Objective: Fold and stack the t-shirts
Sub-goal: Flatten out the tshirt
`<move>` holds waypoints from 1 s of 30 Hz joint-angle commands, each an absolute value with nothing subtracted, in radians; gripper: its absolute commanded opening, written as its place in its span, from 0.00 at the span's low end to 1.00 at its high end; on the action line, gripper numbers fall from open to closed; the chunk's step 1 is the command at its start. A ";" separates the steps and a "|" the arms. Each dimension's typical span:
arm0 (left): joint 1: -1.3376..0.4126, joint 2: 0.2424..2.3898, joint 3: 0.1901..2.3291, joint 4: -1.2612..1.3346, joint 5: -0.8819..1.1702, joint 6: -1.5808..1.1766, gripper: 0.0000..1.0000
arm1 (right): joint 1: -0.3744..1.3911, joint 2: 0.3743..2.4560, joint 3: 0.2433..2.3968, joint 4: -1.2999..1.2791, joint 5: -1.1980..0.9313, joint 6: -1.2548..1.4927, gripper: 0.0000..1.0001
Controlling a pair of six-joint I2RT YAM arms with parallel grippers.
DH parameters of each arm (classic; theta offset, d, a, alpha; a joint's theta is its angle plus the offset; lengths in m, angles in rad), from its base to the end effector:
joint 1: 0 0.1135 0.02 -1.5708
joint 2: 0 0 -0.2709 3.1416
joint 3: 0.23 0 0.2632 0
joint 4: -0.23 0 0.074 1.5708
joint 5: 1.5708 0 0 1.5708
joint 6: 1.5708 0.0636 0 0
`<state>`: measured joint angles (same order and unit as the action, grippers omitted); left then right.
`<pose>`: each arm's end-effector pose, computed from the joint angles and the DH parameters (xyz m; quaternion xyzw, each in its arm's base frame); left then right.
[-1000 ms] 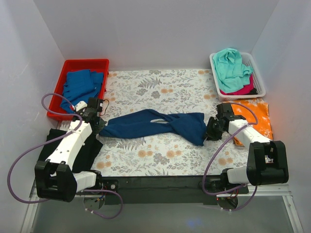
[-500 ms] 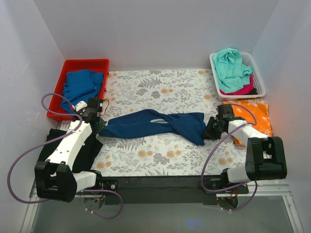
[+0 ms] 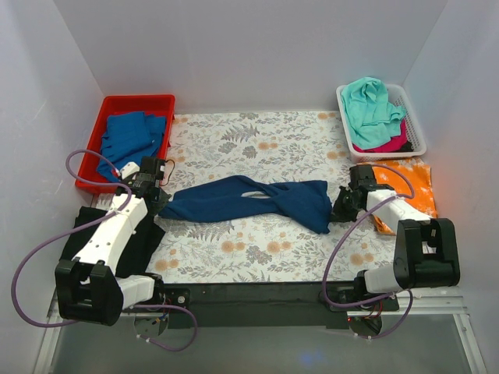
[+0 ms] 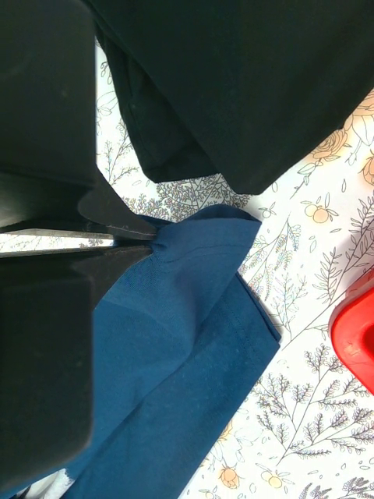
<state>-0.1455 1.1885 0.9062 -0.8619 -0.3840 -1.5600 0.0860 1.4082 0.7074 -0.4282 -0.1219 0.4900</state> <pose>0.2378 -0.0108 0.2300 -0.6541 0.7030 -0.0338 0.2772 0.2677 0.0308 0.1375 0.1823 0.9568 0.1191 0.1928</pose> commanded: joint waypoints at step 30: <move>-0.140 1.414 1.618 -0.729 -0.335 -1.315 0.00 | 0.081 1.390 1.724 -0.574 0.026 0.350 0.01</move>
